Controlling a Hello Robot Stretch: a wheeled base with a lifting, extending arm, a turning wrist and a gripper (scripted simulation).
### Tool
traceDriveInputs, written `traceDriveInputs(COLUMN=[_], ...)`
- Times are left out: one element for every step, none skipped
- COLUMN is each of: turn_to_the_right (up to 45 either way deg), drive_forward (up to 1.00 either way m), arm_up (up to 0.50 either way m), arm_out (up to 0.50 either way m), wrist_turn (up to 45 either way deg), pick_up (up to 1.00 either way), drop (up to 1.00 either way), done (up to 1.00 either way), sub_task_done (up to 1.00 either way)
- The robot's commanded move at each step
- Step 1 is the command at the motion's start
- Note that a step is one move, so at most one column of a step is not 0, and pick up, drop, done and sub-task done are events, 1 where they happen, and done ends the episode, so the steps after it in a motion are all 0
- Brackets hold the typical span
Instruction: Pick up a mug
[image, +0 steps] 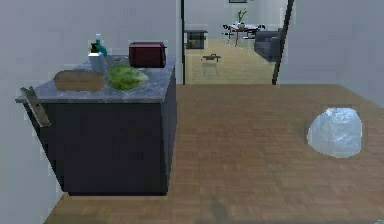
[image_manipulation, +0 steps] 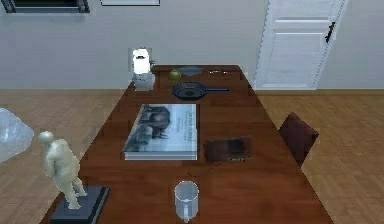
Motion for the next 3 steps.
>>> traceDriveInputs(turn_to_the_right=[0.0,0.0,0.0], drive_forward=[0.0,0.0,0.0], arm_up=[0.5,0.38,0.0], arm_out=[0.0,0.0,0.04], wrist_turn=[0.0,0.0,0.0], pick_up=[0.0,0.0,0.0], drop=[0.0,0.0,0.0], done=[0.0,0.0,0.0], sub_task_done=[0.0,0.0,0.0])
